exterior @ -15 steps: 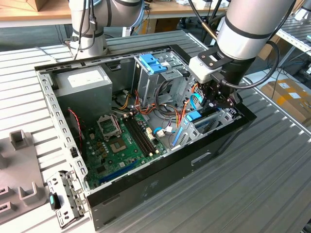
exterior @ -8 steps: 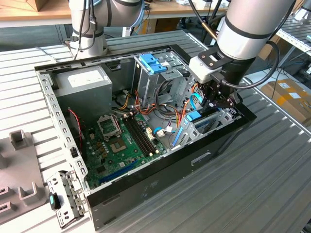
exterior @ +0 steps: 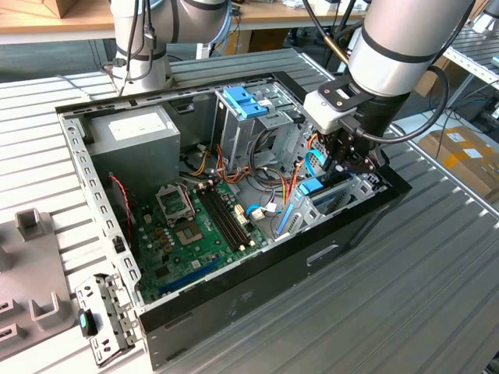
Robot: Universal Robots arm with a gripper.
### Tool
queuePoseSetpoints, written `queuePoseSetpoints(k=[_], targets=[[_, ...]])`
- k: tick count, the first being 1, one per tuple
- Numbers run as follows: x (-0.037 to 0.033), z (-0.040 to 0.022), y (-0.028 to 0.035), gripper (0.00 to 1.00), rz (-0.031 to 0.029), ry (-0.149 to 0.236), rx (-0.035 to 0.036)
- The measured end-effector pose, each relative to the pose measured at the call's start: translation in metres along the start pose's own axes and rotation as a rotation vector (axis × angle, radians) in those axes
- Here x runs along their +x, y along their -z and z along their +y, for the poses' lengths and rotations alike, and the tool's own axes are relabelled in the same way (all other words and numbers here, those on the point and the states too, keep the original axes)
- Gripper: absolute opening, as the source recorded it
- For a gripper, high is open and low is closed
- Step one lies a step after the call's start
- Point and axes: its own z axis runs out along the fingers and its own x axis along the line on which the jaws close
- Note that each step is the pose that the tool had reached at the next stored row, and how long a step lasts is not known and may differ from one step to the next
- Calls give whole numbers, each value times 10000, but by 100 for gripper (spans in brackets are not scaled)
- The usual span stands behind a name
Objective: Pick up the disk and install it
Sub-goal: 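Insert the first disk wire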
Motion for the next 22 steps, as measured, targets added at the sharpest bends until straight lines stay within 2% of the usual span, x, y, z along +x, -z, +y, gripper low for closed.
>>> queuePoseSetpoints(k=[22], targets=[[8,1,5,16,-37,-6,1]])
